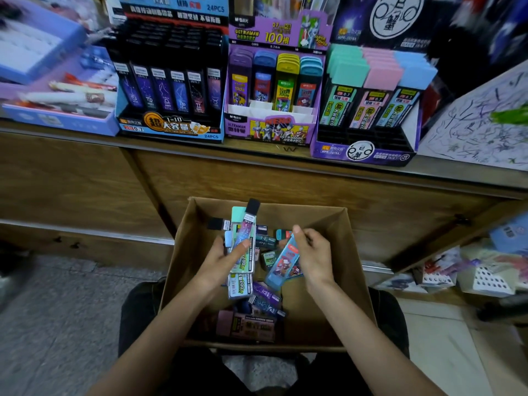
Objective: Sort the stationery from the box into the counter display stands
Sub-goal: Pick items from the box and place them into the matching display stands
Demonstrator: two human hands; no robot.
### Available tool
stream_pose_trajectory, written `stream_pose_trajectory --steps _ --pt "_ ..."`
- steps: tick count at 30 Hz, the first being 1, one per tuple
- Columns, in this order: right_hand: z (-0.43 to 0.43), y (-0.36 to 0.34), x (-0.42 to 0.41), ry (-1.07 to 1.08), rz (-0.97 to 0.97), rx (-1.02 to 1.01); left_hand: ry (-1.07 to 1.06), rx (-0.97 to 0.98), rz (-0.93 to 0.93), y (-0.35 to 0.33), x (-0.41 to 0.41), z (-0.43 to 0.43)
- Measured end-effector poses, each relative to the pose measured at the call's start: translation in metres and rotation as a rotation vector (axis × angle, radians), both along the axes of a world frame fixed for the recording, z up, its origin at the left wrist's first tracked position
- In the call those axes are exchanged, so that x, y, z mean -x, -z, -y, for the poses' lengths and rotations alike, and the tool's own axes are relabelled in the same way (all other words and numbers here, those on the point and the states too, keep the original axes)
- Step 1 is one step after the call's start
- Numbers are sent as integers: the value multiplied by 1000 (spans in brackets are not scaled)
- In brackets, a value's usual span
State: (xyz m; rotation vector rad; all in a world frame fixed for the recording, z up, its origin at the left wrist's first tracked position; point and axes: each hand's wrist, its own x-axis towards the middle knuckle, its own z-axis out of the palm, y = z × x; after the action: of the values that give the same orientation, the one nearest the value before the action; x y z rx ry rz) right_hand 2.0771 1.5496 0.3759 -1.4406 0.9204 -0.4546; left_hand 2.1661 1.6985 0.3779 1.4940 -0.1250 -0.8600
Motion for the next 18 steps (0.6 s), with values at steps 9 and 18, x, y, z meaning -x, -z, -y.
stream_pose_trajectory --steps 9,18 --pt "33 -76 -22 -266 -106 671 -18 91 128 -33 -19 -17" --pt "63 -194 -62 -265 123 749 -51 209 231 -101 -48 -20"
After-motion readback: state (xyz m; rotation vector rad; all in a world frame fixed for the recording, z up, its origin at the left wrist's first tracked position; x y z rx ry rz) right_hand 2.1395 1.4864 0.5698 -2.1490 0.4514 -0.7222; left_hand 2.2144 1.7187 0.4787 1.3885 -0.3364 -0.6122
